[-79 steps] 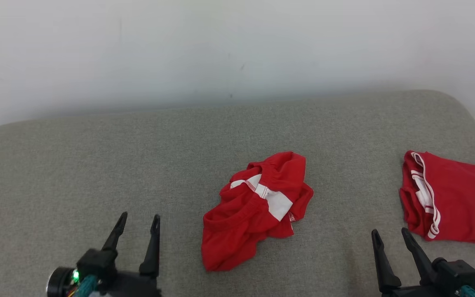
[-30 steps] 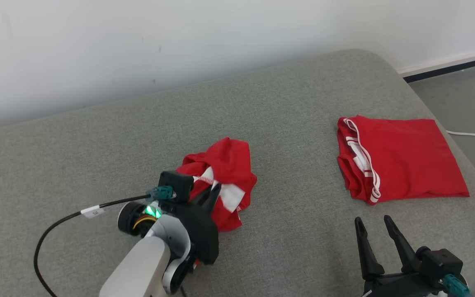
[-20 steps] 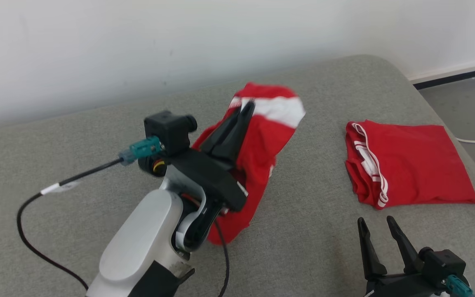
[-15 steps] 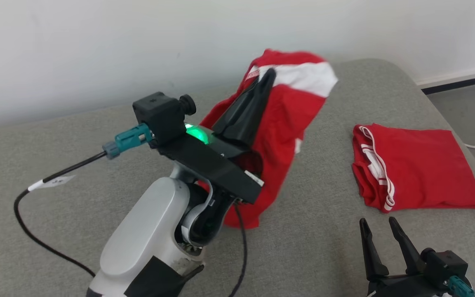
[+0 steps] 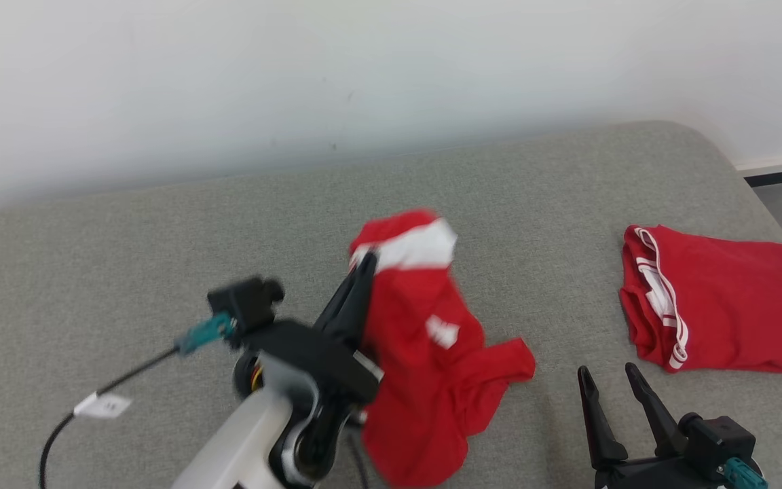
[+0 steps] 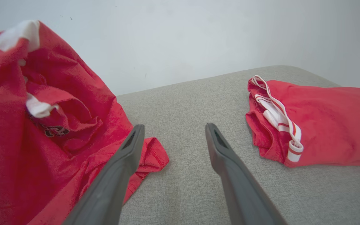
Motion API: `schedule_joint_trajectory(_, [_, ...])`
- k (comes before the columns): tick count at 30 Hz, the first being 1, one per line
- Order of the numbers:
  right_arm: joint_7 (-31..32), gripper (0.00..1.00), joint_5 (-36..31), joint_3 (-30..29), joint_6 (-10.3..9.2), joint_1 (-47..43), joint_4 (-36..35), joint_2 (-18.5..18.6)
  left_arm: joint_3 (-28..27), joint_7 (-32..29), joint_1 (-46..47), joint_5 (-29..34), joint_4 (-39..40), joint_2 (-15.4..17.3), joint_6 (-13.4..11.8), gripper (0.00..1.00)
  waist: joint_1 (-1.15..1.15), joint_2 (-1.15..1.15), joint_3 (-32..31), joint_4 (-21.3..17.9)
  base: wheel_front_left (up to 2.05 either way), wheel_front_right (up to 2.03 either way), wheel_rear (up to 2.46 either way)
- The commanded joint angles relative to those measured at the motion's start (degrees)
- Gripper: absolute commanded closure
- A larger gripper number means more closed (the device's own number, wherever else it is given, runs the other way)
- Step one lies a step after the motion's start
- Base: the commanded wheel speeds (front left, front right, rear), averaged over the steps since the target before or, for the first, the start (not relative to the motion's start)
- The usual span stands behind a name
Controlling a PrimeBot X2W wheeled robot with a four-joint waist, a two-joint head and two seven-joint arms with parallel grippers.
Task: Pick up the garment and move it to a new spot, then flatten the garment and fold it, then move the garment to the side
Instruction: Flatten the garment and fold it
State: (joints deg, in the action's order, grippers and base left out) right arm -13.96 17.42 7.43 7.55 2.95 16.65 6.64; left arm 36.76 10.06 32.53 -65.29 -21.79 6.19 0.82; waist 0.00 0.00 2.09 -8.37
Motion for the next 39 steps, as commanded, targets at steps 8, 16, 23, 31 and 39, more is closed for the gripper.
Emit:
schedule_joint_trajectory(8, [0.07,0.00,0.51,-0.07,-0.15,-0.63,0.04,0.78,-1.99,2.79,-6.23,-1.07,-12.47,1.31,-0.62,0.17,0.00,0.00,-0.18,1.39,0.00,0.00,0.00])
schedule_joint_trajectory(16, [0.61,0.00,0.58,0.56,-0.15,-0.35,-0.43,1.18,-8.01,5.08,-8.36,0.73,-17.65,2.90,-0.69,0.00,0.00,0.00,-0.70,1.55,0.00,0.00,0.00])
schedule_joint_trajectory(23, [0.97,0.00,0.36,0.10,-0.15,-1.29,-1.23,1.46,-17.53,5.11,-12.67,14.84,-10.13,5.57,-3.21,0.00,0.00,0.00,-0.88,2.64,0.00,0.00,0.00])
schedule_joint_trajectory(31, [1.60,0.00,-0.20,-0.27,-0.15,-1.76,-2.25,1.52,-26.90,5.13,-23.69,35.97,6.33,5.26,-5.80,0.00,0.00,0.00,-1.19,4.93,0.00,0.00,0.00])
schedule_joint_trajectory(39, [2.06,0.00,-0.40,-0.19,-0.15,-2.35,-2.70,1.60,-31.12,5.14,-32.39,47.94,14.58,3.44,-4.36,0.00,0.00,0.00,-1.59,6.98,0.00,0.00,0.00])
